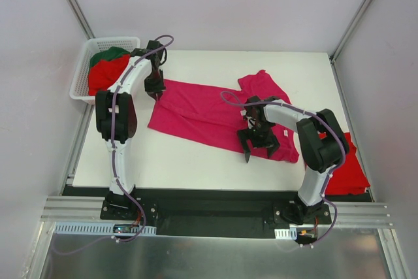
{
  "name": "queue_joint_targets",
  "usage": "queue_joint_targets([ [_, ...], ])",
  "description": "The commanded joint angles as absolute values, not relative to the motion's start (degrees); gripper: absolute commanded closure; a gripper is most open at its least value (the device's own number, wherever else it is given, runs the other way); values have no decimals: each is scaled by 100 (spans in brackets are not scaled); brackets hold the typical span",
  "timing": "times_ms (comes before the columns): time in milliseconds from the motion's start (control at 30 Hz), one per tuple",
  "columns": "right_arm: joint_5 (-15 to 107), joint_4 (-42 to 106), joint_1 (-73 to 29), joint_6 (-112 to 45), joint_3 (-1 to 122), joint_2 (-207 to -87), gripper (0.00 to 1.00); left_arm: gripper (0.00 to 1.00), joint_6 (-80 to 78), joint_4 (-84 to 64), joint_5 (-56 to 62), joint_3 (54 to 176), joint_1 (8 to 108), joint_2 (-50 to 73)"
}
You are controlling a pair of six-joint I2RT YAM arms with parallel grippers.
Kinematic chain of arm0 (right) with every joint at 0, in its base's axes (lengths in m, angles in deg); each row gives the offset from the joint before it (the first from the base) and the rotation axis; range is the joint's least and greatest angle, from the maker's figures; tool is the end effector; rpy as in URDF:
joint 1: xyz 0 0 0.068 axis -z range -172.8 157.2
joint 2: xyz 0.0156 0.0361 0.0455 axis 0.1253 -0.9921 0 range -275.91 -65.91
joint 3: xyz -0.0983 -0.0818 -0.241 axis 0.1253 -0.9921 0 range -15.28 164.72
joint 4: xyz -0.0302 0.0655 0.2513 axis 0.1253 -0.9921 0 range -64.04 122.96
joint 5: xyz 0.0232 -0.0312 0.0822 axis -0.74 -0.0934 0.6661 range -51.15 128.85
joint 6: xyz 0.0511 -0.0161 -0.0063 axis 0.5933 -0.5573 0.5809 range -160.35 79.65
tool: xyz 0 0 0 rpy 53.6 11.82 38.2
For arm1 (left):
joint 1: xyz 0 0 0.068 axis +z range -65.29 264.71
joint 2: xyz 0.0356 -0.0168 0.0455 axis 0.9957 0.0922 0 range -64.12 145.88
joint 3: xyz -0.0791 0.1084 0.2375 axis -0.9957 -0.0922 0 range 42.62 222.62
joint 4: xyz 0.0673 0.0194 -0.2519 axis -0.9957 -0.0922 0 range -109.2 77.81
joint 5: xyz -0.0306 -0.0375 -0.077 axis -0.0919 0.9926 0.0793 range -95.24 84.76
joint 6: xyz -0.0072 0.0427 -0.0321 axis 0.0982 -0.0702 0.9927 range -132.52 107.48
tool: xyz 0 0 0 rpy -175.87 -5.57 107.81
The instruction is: Fold and stack the t-shirts
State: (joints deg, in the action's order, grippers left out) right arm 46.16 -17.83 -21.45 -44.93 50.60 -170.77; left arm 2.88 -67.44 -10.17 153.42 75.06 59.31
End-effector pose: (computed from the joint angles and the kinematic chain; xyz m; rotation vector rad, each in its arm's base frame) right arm 0.2755 0.1556 0.1518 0.8907 -2.9827 -0.1958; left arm 0.4529 -0.0739 0.2374 -0.1607 2.7417 -0.0009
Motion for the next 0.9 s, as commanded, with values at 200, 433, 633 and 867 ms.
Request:
queue_joint_targets([
  [200, 4641, -1960, -2154, -4527, 5151, -17111, 4, 84, 234, -6924, -788, 15494, 7539, 6112],
  [433, 4553, -1977, -2163, -4483, 5265, -16786, 4, 1, 260, -6819, -629, 15223, 7399, 6200],
  [633, 4544, -2039, -2154, -4457, 5608, -16593, 4, 1, 225, -6695, -577, 15134, 7249, 6200],
  [867, 4553, -1671, -2225, -4377, 5775, -16346, 4, 1, 462, -6643, -357, 14871, 7074, 5831],
])
